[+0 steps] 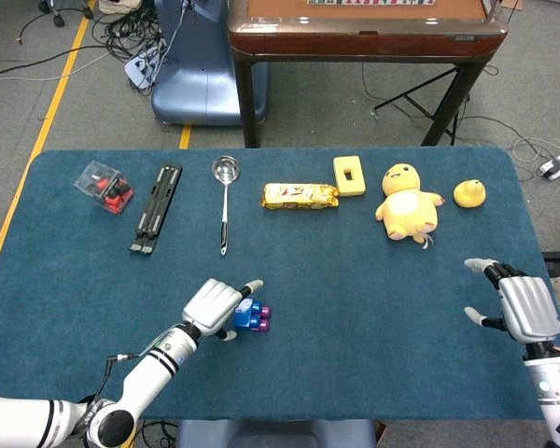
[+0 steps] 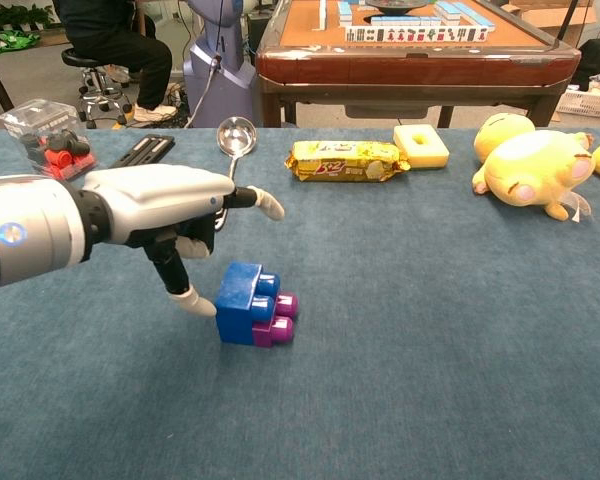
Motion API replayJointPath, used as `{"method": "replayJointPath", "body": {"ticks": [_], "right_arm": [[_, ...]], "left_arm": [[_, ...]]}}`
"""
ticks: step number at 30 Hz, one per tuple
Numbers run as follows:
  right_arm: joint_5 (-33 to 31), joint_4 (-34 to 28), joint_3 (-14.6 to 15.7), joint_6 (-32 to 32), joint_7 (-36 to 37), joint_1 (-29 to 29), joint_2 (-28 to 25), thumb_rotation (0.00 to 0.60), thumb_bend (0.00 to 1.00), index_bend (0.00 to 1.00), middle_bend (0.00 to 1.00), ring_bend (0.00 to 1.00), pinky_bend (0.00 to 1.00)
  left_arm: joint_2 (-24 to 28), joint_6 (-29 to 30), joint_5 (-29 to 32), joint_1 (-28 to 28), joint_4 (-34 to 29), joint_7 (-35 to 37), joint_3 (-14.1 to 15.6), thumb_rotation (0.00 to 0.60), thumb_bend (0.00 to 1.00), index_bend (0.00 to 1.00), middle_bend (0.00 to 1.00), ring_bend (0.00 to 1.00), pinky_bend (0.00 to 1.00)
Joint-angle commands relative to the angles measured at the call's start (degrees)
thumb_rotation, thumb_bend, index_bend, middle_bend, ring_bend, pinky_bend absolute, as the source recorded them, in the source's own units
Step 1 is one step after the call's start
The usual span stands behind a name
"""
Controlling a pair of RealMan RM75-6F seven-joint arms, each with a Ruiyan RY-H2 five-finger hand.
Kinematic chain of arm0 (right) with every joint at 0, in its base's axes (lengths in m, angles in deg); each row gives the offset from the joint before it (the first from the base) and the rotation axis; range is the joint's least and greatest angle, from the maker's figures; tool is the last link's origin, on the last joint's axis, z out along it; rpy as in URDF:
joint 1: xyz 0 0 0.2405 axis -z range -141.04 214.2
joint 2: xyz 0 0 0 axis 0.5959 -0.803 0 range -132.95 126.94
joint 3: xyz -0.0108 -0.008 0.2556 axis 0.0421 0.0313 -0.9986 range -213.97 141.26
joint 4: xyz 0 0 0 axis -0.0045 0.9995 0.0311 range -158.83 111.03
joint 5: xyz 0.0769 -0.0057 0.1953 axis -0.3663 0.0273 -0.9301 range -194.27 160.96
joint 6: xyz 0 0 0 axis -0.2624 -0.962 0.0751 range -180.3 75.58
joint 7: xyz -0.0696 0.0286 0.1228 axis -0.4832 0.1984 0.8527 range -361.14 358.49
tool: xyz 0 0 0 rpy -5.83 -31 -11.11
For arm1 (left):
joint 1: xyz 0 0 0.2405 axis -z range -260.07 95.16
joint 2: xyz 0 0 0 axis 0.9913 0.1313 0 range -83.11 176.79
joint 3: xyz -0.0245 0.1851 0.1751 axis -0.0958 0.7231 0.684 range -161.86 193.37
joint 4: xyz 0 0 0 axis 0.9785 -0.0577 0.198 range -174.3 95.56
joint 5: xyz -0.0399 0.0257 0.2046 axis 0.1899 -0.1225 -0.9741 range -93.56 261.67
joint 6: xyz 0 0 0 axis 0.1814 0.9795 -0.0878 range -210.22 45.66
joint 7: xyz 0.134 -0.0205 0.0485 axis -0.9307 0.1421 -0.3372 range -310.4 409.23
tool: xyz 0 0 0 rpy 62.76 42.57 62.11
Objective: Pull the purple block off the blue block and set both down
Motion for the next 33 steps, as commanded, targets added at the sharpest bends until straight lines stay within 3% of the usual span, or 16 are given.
{"method": "replayJointPath", "body": {"ticks": [1,33], "right_arm": [[0.0,-0.1,0.0,-0.1,-0.1,0.0,0.0,0.600,0.02,0.29,0.36,0.37,0.52],[-0.1,0.0,0.3,1.1,-0.4,-0.5,0.4,0.600,0.02,0.29,0.36,0.37,0.52]], "left_arm": [[-0.9,0.0,1.0,0.9,1.3,0.3,0.4,0.600,0.00,0.18,1.00,0.95,1.00],[-4.6,0.6,13.6,9.4,5.7,-1.5,1.6,0.600,0.00,0.27,1.00,0.98,1.00]]}}
